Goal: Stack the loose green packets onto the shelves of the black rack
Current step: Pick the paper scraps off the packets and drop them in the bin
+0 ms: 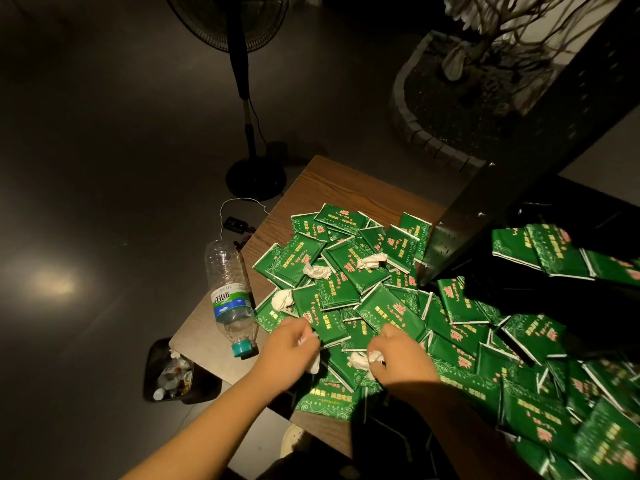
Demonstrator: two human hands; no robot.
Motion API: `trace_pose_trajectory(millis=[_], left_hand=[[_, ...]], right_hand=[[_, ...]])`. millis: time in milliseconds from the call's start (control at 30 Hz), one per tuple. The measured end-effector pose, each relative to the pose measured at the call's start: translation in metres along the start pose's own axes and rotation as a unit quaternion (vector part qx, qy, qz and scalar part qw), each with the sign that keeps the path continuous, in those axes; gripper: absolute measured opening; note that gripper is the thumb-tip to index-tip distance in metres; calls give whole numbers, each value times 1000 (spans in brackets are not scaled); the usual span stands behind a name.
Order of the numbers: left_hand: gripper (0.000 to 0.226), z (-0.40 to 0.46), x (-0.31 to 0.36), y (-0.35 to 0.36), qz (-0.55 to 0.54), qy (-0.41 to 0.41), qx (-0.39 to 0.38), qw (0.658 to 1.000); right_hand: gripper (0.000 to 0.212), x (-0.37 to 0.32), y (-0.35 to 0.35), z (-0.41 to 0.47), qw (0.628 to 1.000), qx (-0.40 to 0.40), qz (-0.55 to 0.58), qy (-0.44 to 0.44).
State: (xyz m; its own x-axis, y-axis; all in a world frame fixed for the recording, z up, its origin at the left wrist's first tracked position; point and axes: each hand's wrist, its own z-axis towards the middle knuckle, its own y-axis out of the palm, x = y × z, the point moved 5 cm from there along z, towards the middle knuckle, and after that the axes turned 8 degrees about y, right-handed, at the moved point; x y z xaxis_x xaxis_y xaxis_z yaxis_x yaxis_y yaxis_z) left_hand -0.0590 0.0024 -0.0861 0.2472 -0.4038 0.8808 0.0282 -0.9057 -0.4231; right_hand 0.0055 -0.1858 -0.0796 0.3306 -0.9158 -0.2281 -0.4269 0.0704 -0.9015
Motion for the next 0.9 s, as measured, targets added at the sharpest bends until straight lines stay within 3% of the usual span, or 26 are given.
trace_pose_trajectory(millis=[67,167,267,400,533,600,700,767,900], left_hand=[[21,2,-5,0,-145,-97,44,984],[13,1,-3,15,-344,-210,35,915],[18,3,0,24,-341,-227,40,911],[9,6,9,34,-346,-235,38,908],[27,9,36,46,-469,-242,3,850],[34,11,47,49,-524,-233,-13,819],[52,15,56,48,-585,-222,-46,779],[50,19,58,45,-608,-217,-66,761],[26,30,41,31,-547,-195,-32,813]], right_hand=[[27,1,3,0,1000,-20,9,-7],[35,0,10,0,998,-50,-40,-15],[23,-1,7,0,999,-32,8,-21],[13,-13,-12,3,973,24,229,-22],[20,-34,-23,8,939,21,343,7],[14,-48,-28,9,950,20,312,-3],[54,-61,-28,10,986,19,166,-12],[66,-65,-30,14,995,21,95,-6],[83,-60,-36,32,997,-48,67,-12]])
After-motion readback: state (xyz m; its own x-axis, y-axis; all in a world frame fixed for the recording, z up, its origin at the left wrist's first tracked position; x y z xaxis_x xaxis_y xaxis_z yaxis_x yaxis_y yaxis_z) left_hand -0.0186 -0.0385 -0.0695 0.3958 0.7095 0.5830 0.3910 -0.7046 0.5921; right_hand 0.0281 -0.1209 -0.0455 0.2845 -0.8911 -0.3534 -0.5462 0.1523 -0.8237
